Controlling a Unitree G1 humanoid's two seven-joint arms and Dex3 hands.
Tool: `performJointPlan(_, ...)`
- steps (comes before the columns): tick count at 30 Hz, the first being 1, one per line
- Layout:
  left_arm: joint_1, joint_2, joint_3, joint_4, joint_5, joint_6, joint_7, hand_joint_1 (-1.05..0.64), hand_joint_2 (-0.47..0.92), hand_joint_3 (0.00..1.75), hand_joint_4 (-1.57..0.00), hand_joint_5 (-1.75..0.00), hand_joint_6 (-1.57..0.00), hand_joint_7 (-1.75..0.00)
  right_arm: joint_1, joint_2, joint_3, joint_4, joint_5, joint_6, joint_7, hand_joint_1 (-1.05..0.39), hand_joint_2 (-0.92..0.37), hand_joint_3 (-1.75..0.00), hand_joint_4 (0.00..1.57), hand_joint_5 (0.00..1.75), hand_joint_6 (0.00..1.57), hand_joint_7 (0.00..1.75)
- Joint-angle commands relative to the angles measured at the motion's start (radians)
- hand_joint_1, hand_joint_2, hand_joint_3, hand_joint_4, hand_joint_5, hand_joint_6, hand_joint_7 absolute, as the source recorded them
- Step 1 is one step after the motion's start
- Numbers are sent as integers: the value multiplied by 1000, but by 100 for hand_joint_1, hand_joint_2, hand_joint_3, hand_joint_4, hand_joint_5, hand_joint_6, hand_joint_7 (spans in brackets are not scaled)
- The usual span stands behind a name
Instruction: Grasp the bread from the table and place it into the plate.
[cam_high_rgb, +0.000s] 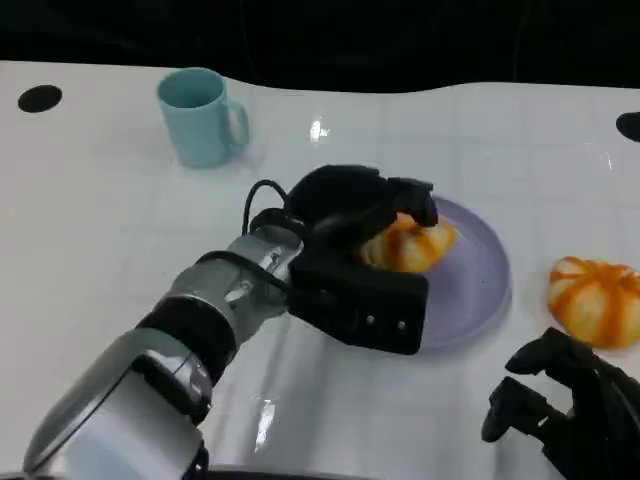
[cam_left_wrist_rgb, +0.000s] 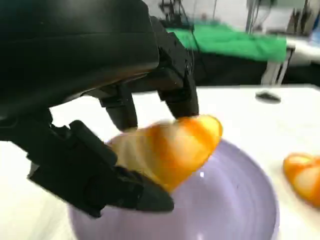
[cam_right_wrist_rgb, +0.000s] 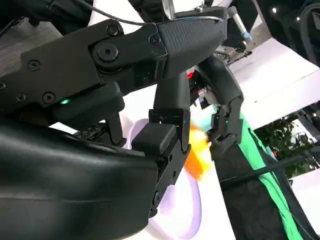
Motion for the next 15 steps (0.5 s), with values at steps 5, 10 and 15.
performJointPlan(5, -43, 21, -3, -15, -14, 41, -184, -92, 92, 67, 0, -13, -4, -7, 2, -9, -9, -6, -1, -5, -2, -50, -92, -23, 74, 153, 78, 109)
performJointPlan(10, -39, 39, 3, -28, -17, 28, -195, -99, 92, 77, 0, -10, -4, -7, -4, -9, -15, 6, 6, -8, 6, -50, -92, -21, 72, 154, 77, 109)
performJointPlan(15, -21, 77, 19, -69, -38, -7, -198, -96, 92, 76, -2, -14, -8, -10, -4, -11, -14, 1, -2, -10, 0, -50, -92, -22, 72, 156, 77, 111)
